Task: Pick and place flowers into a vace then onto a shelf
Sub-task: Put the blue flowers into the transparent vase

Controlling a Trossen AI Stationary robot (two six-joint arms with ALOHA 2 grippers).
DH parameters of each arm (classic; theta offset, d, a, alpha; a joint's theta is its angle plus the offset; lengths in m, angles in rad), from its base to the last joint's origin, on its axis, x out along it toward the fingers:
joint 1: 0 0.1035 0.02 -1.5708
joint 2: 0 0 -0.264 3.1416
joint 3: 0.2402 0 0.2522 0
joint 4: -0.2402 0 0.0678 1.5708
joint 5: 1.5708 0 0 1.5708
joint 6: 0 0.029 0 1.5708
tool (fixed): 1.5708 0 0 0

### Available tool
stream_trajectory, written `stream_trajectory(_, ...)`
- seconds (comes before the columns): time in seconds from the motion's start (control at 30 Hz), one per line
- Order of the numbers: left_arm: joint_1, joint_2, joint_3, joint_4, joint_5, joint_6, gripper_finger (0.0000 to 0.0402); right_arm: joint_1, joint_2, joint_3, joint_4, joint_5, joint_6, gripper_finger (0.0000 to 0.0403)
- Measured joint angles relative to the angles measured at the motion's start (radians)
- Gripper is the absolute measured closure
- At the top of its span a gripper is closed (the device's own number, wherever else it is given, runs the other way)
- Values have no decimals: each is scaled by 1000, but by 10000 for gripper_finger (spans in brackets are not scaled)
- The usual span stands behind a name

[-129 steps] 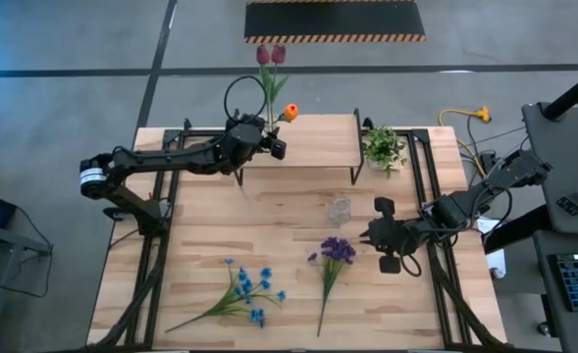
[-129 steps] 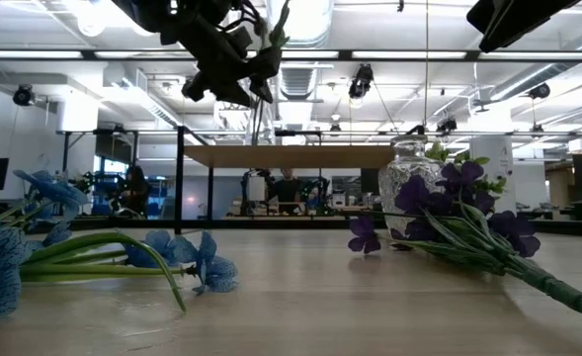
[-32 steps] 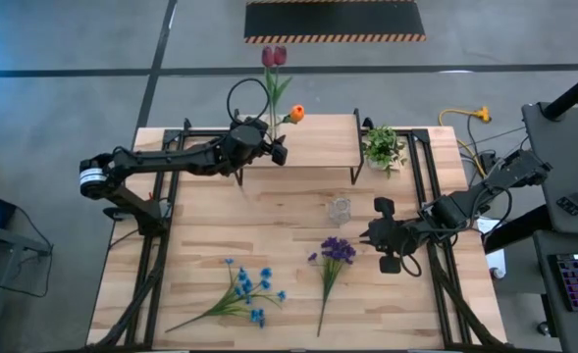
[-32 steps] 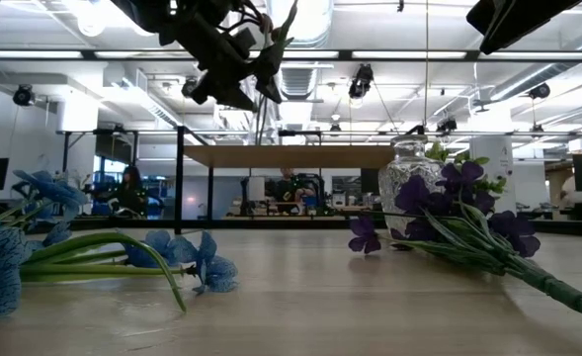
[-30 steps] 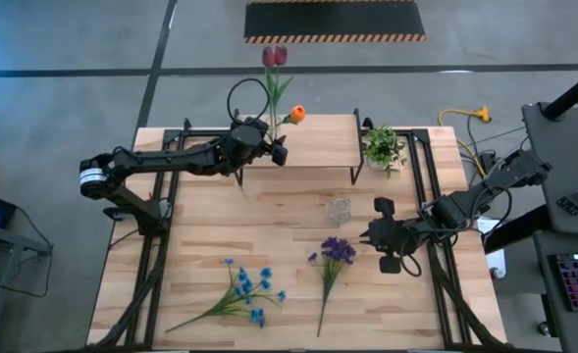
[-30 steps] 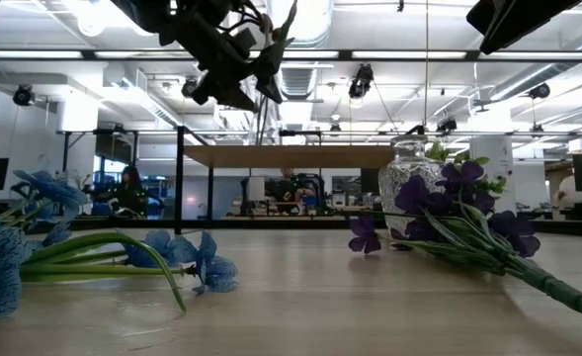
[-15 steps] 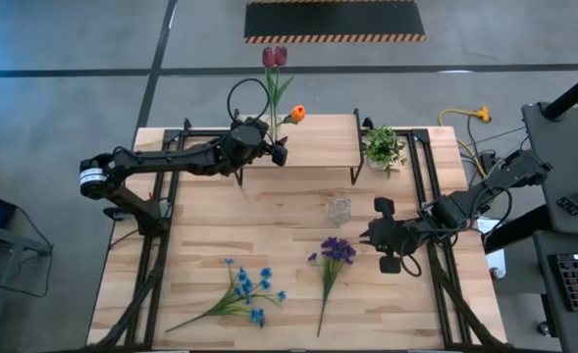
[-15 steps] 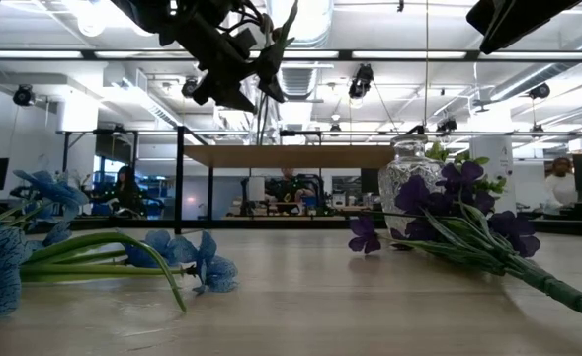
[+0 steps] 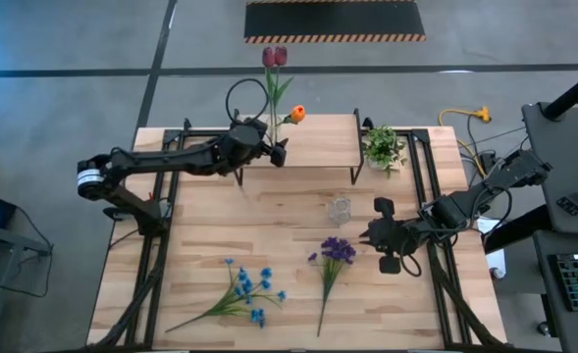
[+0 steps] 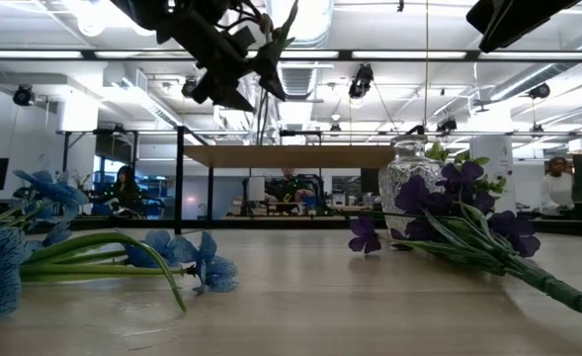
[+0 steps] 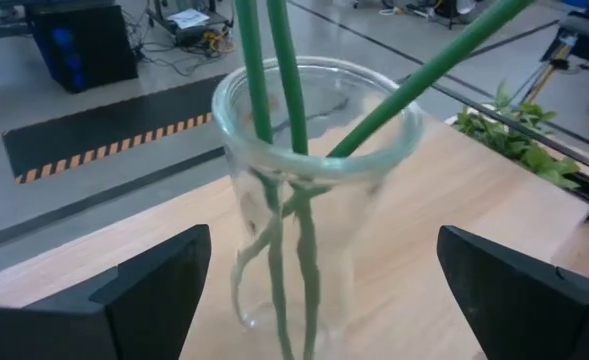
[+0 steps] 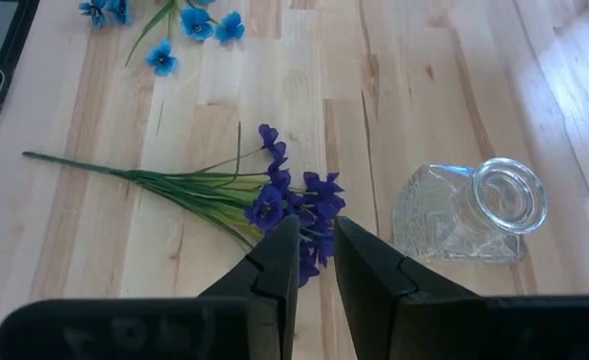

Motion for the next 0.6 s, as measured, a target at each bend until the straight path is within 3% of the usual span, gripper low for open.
stream_trajectory(0.3, -27, -107, 1, -96, 74, -3, 29, 0, 0, 0, 8, -2, -2, 346)
stream_trajectory(0.6, -85, -271, 2, -363, 343, -156, 29, 0, 0, 0, 12, -2, 0, 346)
